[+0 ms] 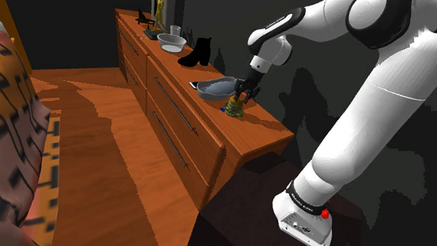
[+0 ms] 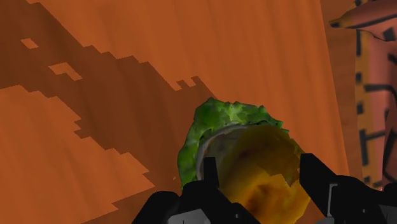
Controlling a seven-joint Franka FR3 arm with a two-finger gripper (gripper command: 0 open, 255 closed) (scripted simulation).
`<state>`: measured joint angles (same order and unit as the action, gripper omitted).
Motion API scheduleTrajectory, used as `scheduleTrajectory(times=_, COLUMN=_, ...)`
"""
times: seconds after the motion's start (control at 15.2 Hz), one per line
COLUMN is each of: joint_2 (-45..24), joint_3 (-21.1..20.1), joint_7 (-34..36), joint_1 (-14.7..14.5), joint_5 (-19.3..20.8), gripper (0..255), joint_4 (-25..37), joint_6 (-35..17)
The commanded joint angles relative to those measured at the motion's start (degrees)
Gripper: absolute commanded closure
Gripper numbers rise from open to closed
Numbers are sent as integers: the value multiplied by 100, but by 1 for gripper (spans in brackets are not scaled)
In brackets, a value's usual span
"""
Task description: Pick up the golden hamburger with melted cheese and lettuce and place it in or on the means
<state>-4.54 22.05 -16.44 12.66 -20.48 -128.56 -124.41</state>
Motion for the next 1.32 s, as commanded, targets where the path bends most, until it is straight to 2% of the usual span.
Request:
scheduleTrajectory(times=0.0, joint_2=33, joint_3=3, joint_7=62, joint_1=-7, joint_5=59, gripper=255, joint_4=-26, joint_6=51)
scheduleTrajectory(times=0.46, joint_2=374, joint_3=25, joint_7=326, joint_1=-14, joint_5=308, gripper=255, joint_4=166, joint_6=512)
scheduleTrajectory(times=0.53, joint_2=329, joint_3=17, joint_7=304, joint_1=-20, joint_5=273, gripper=255, joint_4=147, joint_6=447)
scheduleTrajectory(times=0.59, joint_2=329, joint_3=17, joint_7=304, joint_1=-20, joint_5=273, gripper=0, joint_4=147, joint_6=447)
scheduleTrajectory(times=0.73, joint_2=586, joint_3=-69, joint_7=708, joint_1=-119, joint_5=177, gripper=0, joint_4=-541, joint_6=-1197)
scheduleTrajectory(times=0.79, joint_2=629, joint_3=-111, joint_7=853, joint_1=-154, joint_5=128, gripper=0, joint_4=-766, joint_6=-1832)
scheduleTrajectory(times=1.25, joint_2=115, joint_3=-191, joint_7=490, joint_1=-215, joint_5=-396, gripper=0, joint_4=-763, joint_6=-2263)
